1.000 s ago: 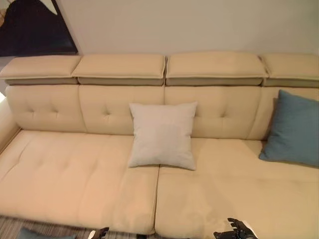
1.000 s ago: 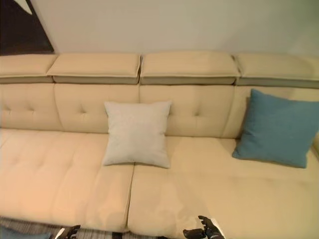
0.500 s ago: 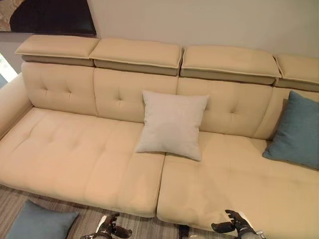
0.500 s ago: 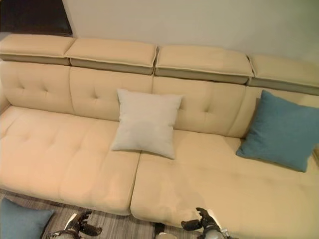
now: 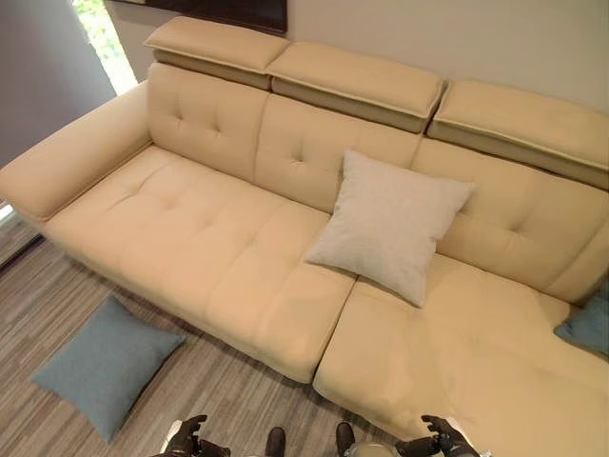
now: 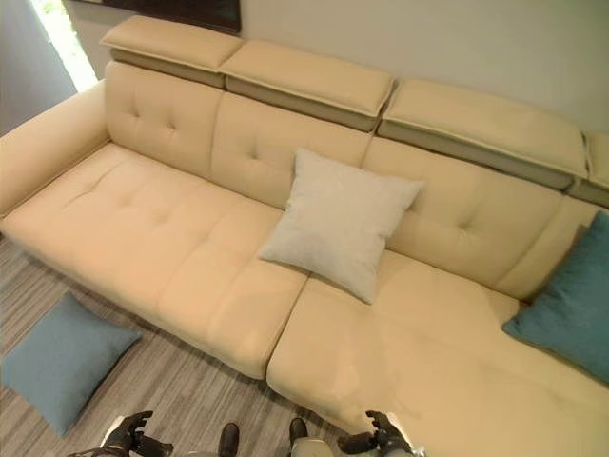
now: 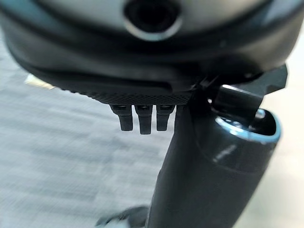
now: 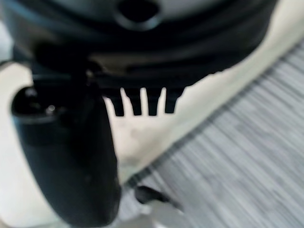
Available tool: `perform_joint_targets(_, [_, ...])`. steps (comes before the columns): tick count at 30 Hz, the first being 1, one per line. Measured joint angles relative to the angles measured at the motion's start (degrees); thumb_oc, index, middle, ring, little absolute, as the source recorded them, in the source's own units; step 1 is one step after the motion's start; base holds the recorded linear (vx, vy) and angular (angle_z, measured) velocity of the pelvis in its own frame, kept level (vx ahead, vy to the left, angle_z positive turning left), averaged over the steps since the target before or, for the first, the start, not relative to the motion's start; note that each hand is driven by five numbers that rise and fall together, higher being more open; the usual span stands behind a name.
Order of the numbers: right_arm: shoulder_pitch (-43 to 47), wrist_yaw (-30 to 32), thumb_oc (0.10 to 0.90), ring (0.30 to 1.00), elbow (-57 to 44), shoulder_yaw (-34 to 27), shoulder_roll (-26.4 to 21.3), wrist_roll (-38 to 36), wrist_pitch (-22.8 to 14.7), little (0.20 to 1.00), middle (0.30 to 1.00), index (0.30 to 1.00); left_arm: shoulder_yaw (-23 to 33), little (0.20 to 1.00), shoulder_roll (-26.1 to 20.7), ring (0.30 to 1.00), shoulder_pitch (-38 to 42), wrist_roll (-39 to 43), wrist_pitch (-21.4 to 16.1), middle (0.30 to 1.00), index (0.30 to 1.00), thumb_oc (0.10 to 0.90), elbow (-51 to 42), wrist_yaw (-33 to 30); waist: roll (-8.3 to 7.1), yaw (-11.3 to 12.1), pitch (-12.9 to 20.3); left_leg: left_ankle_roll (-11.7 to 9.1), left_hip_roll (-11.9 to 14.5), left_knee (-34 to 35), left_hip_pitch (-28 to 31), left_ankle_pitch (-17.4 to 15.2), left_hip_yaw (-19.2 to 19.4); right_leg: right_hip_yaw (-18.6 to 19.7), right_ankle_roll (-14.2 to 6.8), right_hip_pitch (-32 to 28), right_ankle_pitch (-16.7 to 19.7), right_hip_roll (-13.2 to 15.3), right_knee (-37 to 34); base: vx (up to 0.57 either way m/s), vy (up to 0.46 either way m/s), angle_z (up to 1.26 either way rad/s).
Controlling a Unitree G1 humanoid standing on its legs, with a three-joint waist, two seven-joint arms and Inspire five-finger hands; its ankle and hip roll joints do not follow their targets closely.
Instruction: Pick up all the scattered cushions and arrange them neatly on the sofa.
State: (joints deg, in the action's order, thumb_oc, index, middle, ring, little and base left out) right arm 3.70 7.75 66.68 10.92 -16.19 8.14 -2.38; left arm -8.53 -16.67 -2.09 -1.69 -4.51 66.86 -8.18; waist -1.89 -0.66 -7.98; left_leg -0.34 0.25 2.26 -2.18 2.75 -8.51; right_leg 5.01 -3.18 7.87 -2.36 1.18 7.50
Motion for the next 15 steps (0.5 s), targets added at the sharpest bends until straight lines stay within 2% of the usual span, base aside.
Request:
perform_joint_targets(3, [3.3,0.3,0.800,0.900,-0.8,1.3,-0.4,0.0,-0.3,0.900,0.900,0.900,-0.4,0.900,0.6,0.900,-0.7,0.6,0.2,0.900,0.900,0.800,-0.1,-0.1,0.42,0.3,0.5,-0.4,2.9,-0.4,-4.3,0.5,-1.7,-1.4,1.3,1.3,2.3,-3.4,-1.9,-0.26,-0.216,0.25])
perform_joint_targets(5, [2.9,0.8,0.800,0.900,-1.4,2.2,-0.8,0.0,-0.3,0.900,0.900,0.900,-0.9,0.900,0.9,0.900,1.1,1.2,0.2,0.900,0.900,0.800,-0.5,0.0,0.33,-0.1,0.6,-2.0,3.3,-1.3,-6.4,0.4,-3.9,-2.3,2.9,2.6,1.8,-4.0,-1.9,-0.20,-0.121,0.69])
perform_joint_targets(6, [3.0,0.9,0.800,0.900,-1.5,2.3,-0.9,0.0,-0.1,0.900,0.900,0.900,-1.6,0.900,1.1,0.900,2.0,1.6,0.1,0.900,0.900,0.800,-0.7,-0.1,0.66,0.4,0.4,-1.6,4.1,-1.6,-7.7,1.2,-4.0,-3.2,3.6,3.0,1.6,-4.6,-1.5,-0.21,-0.113,0.81])
perform_joint_targets(7, [2.5,1.4,0.800,0.900,-1.5,3.3,-1.4,0.0,0.1,0.900,0.900,0.900,-2.1,0.900,1.3,0.900,2.8,1.7,0.3,0.900,0.900,0.800,-0.5,-0.1,1.07,-0.1,0.4,-2.0,4.6,-2.8,-9.2,0.5,-4.4,-6.3,4.4,2.3,2.0,-4.5,-2.4,-0.25,-0.121,0.90])
perform_joint_targets(8, [2.1,1.3,0.800,0.900,-1.5,3.4,-1.4,0.0,0.2,0.900,0.900,0.900,-2.2,0.900,1.4,0.900,2.9,1.7,0.3,0.900,0.900,0.800,-0.5,-0.1,1.24,0.1,0.4,-1.2,4.8,-3.0,-9.8,-0.3,-4.0,-7.7,4.6,1.9,2.2,-4.9,-2.2,-0.10,-0.045,0.92])
perform_joint_targets(9, [1.5,1.3,0.800,0.900,-1.7,3.5,-1.7,0.0,0.2,0.900,0.900,0.900,-2.6,0.900,1.4,0.900,3.0,1.7,0.2,0.900,0.900,0.800,-0.6,-0.3,1.64,0.0,0.2,-0.7,5.3,-3.0,-10.1,-0.7,-3.2,-9.3,4.7,1.8,2.1,-4.9,-1.9,-0.13,-0.033,0.95])
perform_joint_targets(10, [0.7,1.4,0.800,0.900,-1.8,3.4,-1.7,0.0,0.3,0.900,0.900,0.900,-2.6,0.900,1.4,0.900,3.3,1.7,0.2,0.900,0.900,0.800,-1.0,-0.3,1.39,-0.1,0.3,-1.1,6.0,-2.6,-10.1,-2.8,-0.4,-11.0,5.8,1.6,1.1,-3.9,-1.7,-0.09,-0.024,0.87])
perform_joint_targets(11, [-0.1,1.3,0.800,0.900,-1.7,3.5,-1.7,0.0,0.3,0.900,0.900,0.900,-2.5,0.900,1.4,0.900,3.2,1.7,0.2,0.900,0.900,0.800,-1.1,-0.4,1.01,0.0,0.1,-0.1,5.9,-2.7,-10.2,-4.8,1.6,-13.1,6.2,1.1,2.0,-2.9,-1.7,-0.15,-0.025,1.27])
perform_joint_targets(12, [-0.5,1.5,0.800,0.900,-1.7,3.5,-1.8,0.0,0.3,0.900,0.900,0.900,-2.0,0.900,1.2,0.900,4.1,1.7,0.3,0.900,0.900,0.800,-1.1,-0.5,0.23,-1.2,-0.4,-0.1,5.5,-4.8,-10.8,-4.6,5.7,-15.8,6.7,-1.1,2.0,-0.9,-4.1,-0.08,0.003,1.10])
perform_joint_targets(13, [-1.0,1.4,0.800,0.900,-1.6,3.5,-1.7,0.0,0.5,0.900,0.900,0.900,-1.9,0.900,0.8,0.900,3.8,1.7,0.3,0.900,0.900,0.800,-0.6,-0.4,-0.30,-1.1,-0.4,-1.1,4.7,-5.6,-10.4,-4.0,7.1,-17.1,6.8,-1.8,2.5,0.3,-4.8,-0.14,0.024,1.20])
perform_joint_targets(14, [-1.7,1.5,0.800,0.900,-1.4,3.4,-1.9,0.0,0.4,0.900,0.900,0.900,-1.9,0.900,0.7,0.900,3.6,1.7,0.3,0.900,0.900,0.800,-0.3,-0.4,-0.83,-0.9,-0.5,-1.7,3.6,-8.2,-9.6,-3.9,10.4,-18.5,6.8,-2.8,2.1,1.7,-5.2,-0.09,0.025,0.78])
perform_joint_targets(15, [-1.7,1.5,0.800,0.900,-0.5,3.4,-1.8,0.0,0.3,0.900,0.900,0.900,-1.9,0.900,0.7,0.900,3.6,1.7,0.4,0.900,0.900,0.800,0.0,-0.3,-1.13,-1.3,-0.7,-1.8,3.6,-10.3,-9.0,-4.1,11.9,-20.2,6.5,-3.9,2.4,2.6,-5.8,-0.09,0.032,0.78])
